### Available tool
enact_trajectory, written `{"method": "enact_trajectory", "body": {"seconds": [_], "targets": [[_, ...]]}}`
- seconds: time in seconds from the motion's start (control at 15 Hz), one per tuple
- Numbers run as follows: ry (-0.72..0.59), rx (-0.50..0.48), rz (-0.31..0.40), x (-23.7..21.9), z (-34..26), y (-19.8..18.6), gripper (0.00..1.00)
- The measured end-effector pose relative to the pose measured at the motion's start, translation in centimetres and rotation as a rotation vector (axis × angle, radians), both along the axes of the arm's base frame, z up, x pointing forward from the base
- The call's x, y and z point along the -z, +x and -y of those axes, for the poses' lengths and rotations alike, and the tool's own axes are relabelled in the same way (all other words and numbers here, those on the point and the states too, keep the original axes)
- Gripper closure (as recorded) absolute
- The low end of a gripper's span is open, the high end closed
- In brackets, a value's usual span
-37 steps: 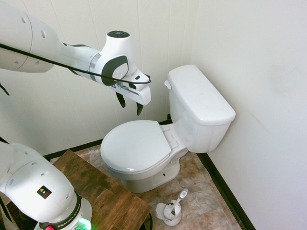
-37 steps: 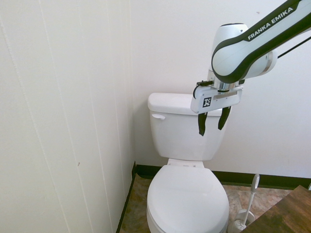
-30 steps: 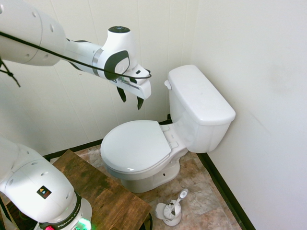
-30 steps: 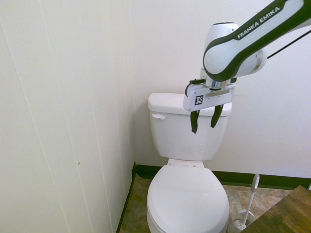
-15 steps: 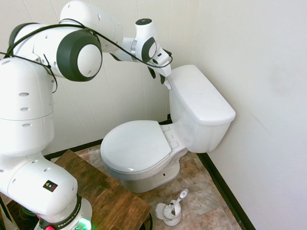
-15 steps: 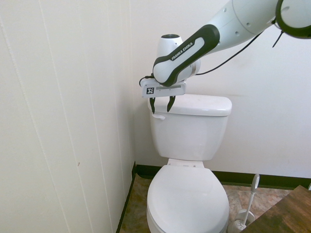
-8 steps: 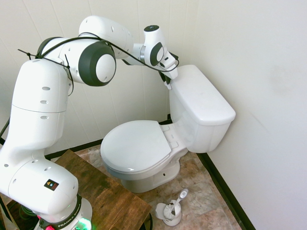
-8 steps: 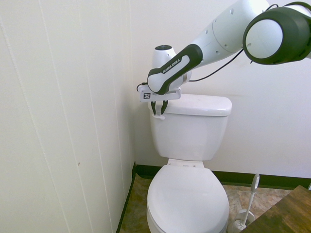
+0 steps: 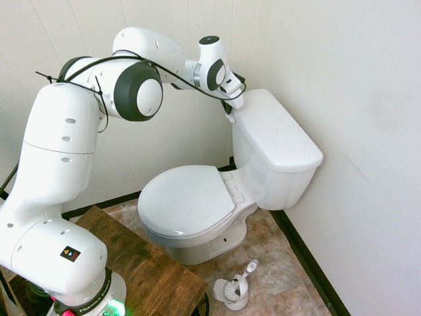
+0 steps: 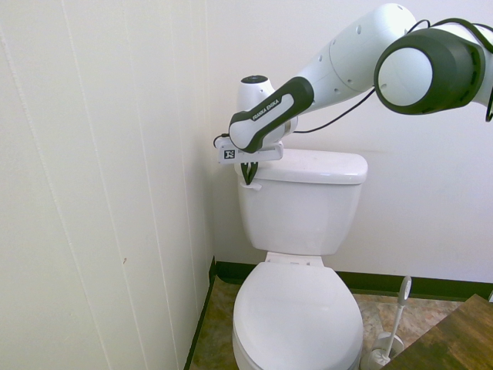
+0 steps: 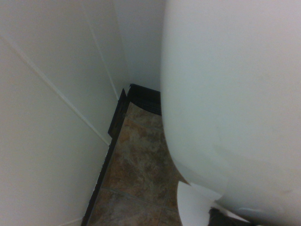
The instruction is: Flush the toilet
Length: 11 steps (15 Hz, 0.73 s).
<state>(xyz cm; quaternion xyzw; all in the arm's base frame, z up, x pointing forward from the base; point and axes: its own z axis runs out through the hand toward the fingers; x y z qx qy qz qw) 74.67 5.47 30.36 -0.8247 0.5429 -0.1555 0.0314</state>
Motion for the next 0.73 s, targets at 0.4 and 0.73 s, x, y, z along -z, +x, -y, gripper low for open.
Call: {"method": "enact_trajectory", "body": {"seconds": [0.4, 0.73], "targets": [[-0.004, 0.008, -0.006, 1.2, 0.0, 0.4, 1.00], [0.012, 0.023, -0.009, 2.3, 0.1, 1.0, 1.00]]}}
